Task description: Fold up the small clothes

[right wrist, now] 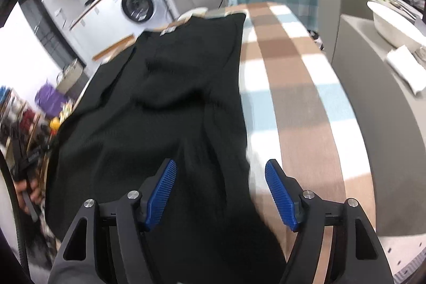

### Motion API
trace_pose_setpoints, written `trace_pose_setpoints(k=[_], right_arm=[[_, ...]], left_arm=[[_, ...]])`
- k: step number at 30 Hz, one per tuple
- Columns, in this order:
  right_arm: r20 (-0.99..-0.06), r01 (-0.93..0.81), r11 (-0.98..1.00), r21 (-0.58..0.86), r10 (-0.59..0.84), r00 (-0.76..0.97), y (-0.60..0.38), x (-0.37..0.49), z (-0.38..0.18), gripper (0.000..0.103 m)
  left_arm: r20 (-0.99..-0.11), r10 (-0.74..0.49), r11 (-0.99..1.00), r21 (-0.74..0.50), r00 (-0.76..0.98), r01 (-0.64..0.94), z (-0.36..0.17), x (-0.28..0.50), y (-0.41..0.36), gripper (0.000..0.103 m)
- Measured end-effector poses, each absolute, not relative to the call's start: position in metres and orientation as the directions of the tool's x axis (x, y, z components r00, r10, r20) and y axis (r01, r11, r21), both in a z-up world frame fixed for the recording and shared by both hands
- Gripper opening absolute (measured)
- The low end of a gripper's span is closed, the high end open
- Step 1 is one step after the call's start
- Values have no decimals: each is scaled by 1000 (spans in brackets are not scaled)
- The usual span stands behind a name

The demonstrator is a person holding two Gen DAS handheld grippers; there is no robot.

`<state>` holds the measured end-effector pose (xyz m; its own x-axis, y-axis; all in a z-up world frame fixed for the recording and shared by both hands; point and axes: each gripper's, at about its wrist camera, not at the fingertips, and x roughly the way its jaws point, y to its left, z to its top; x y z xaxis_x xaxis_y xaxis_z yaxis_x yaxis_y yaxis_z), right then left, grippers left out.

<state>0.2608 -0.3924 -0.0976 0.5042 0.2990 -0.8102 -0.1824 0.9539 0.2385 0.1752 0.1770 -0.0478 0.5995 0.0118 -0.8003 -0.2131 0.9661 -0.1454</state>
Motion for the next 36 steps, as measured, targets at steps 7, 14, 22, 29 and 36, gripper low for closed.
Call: trace_pose_setpoints(k=[7, 14, 22, 29, 36], right_arm=[[-843, -216, 957, 194, 275, 461, -403, 215, -115, 71], [-827, -253, 956, 151, 262, 497, -403, 200, -127, 55], [-746, -302, 941, 155, 312, 589, -399, 197, -103, 5], [-605, -201, 945, 259, 321, 729, -421, 227, -58, 4], [-644, -121, 933, 338, 323, 694, -418, 286, -81, 13]], left_arm=[[-825, 9, 958, -155, 566, -240, -63, 117, 181, 69], [-816, -17, 975, -142, 578, -173, -65, 79, 167, 52], [-766, -9, 985, -116, 643, -124, -42, 78, 152, 4], [-675, -39, 969, -206, 737, -137, 0, 101, 173, 3], [-685, -31, 952, -241, 728, -187, -3, 158, 192, 9]])
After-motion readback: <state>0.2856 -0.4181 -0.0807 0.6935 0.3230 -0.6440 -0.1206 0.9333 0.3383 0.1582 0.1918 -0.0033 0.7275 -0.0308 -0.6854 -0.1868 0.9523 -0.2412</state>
